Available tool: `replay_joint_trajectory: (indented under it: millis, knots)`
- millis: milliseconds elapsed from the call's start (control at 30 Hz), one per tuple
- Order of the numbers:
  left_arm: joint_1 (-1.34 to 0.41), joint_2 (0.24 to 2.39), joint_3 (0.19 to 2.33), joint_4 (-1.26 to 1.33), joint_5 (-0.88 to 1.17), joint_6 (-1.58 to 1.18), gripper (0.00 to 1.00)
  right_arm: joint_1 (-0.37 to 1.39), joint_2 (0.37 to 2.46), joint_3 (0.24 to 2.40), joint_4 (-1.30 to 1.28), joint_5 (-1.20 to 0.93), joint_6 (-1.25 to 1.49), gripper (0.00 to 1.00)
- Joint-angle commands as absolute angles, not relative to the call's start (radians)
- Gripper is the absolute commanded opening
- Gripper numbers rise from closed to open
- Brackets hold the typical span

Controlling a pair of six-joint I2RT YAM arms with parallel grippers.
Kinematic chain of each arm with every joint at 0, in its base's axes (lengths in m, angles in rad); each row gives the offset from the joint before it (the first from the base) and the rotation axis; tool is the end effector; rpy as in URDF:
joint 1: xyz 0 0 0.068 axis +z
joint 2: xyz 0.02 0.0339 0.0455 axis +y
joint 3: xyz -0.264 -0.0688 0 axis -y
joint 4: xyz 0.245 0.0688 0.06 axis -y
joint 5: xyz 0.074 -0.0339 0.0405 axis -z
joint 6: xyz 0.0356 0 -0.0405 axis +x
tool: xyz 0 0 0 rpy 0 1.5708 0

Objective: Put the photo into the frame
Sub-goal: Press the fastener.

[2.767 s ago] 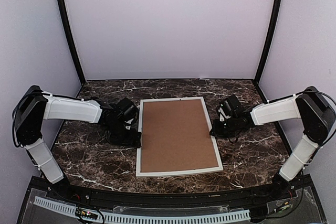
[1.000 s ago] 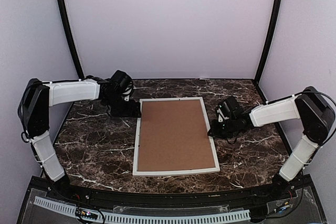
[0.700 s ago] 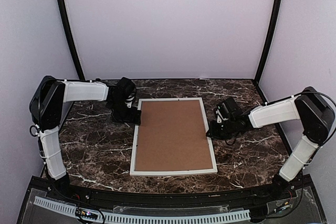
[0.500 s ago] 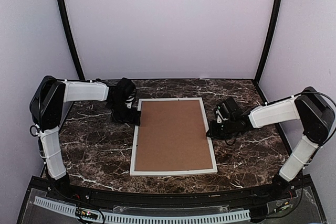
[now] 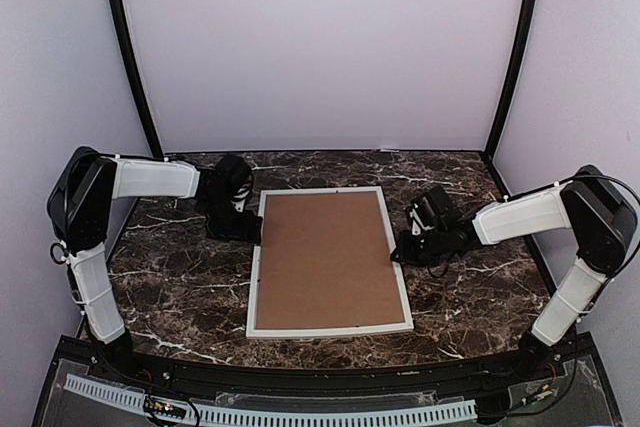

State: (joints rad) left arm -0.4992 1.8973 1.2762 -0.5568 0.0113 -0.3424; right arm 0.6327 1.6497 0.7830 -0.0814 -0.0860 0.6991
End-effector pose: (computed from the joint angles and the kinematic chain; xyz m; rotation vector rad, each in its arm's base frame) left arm 0.3341 -0.1826 0.1685 0.2207 2.7688 -0.2401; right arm 0.2474 0.1852 0.1399 0.0510 2.6365 0.6134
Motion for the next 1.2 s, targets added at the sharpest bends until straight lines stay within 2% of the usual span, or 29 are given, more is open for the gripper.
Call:
replay_joint_trajectory:
  millis: [0, 1167]
  knots:
    - [-0.485, 1.848, 1.244, -0.581, -0.014, -0.347, 0.87, 0.644, 1.684, 0.759, -0.144, -0.124, 0.713, 0.01]
    - [-0.487, 1.9, 1.177, -0.504, 0.104, -0.377, 0.85, 0.644, 1.683, 0.736, -0.128, -0.127, 0.719, 0.0]
